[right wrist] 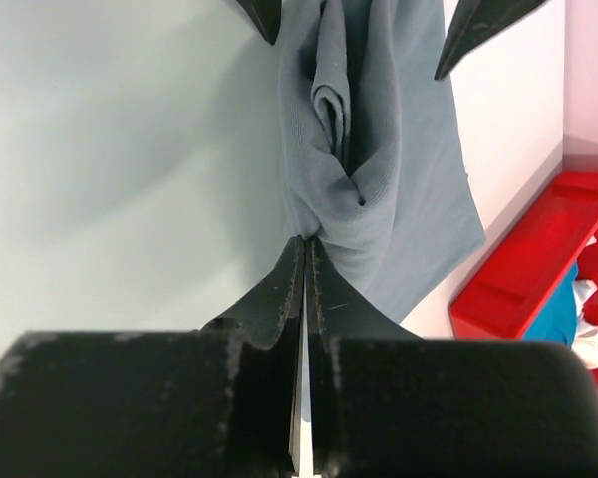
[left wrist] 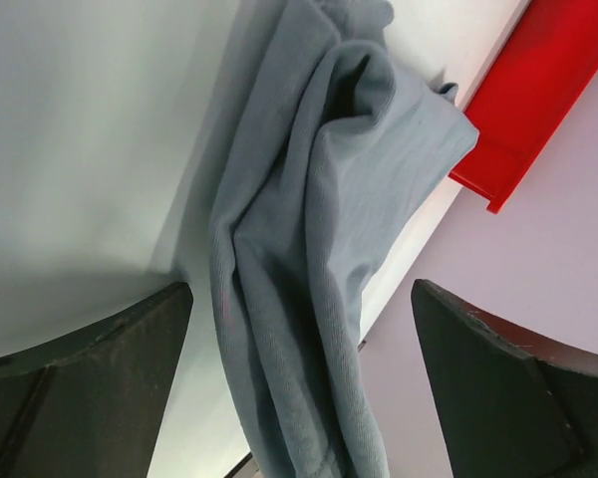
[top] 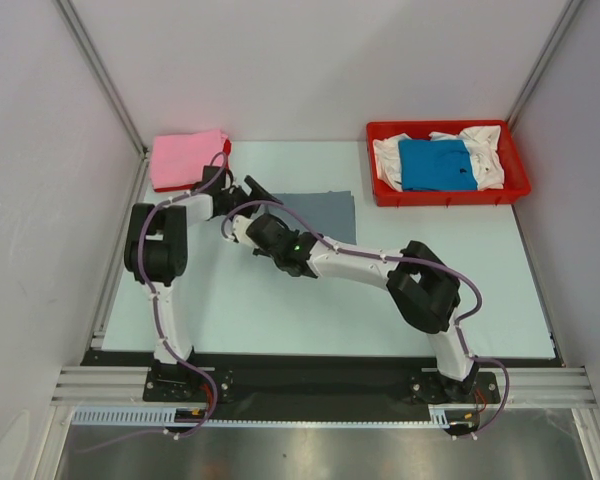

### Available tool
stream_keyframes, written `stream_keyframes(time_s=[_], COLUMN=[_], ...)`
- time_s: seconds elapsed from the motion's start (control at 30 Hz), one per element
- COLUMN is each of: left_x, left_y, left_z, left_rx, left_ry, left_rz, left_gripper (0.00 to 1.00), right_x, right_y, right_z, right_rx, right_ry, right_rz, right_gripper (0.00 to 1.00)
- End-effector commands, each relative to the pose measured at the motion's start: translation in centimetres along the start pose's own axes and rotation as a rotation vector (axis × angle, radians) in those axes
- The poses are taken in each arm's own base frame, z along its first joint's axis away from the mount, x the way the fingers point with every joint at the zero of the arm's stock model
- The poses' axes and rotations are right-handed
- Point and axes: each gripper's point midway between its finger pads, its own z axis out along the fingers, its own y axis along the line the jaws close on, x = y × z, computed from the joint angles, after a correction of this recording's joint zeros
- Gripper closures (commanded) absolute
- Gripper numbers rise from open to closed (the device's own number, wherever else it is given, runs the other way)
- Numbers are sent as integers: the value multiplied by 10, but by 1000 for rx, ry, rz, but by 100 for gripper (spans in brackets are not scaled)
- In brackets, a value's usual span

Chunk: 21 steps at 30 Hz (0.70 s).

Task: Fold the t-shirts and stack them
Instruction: Neatly place the folded tshirt to the corner

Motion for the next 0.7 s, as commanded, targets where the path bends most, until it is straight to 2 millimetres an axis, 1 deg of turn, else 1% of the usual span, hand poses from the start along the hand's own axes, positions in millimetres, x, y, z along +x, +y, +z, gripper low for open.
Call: stream_keyframes(time_s=[0.0,0.03,0.1,0.13,0.17,0.3,0.43,0.47,0.5,0.6,0.63,0.67], left_x=[-10,-13,-15,-16,-20,-25,-33,-34,-35,-37,-39,-40], left_y=[17,19,19,23,19,21,13,17,11,11,9,9], left_z=[13,15,19,24,26,33,41,45,46,47,49,49], left_rx=[-65,-69,-55,-64,-66,-81,-43,-44,-33,-30,-16,-9], left_ry=[-37,-50,-60,-58,-63,-69,-77,-68,-66,-73,-80,-79], left_rz=[-18,-20,-27,-31,-14,-20,-19,-26,-16,-8,2,8], left_gripper=[1,2,4,6,8,12,17,20,23,32,42,47], right_x=[-28,-29,-28,-28,-28,-30,-36,-35,-36,-34,-34,-34], right_y=[-36,-40,-41,-42,-42,-45,-46,-46,-46,-44,-46,-44], right_z=[-27,-29,-29,-29,-29,-28,-31,-31,-32,-33,-35,-35], right_rx=[48,50,45,47,46,51,40,40,39,31,31,26], right_ry=[-94,-97,-100,-101,-101,-109,-126,-125,-129,-127,-129,-130], right_rz=[89,100,109,112,116,133,149,150,153,157,161,171], right_gripper=[100,100,100,100,100,100,100,100,100,100,100,100])
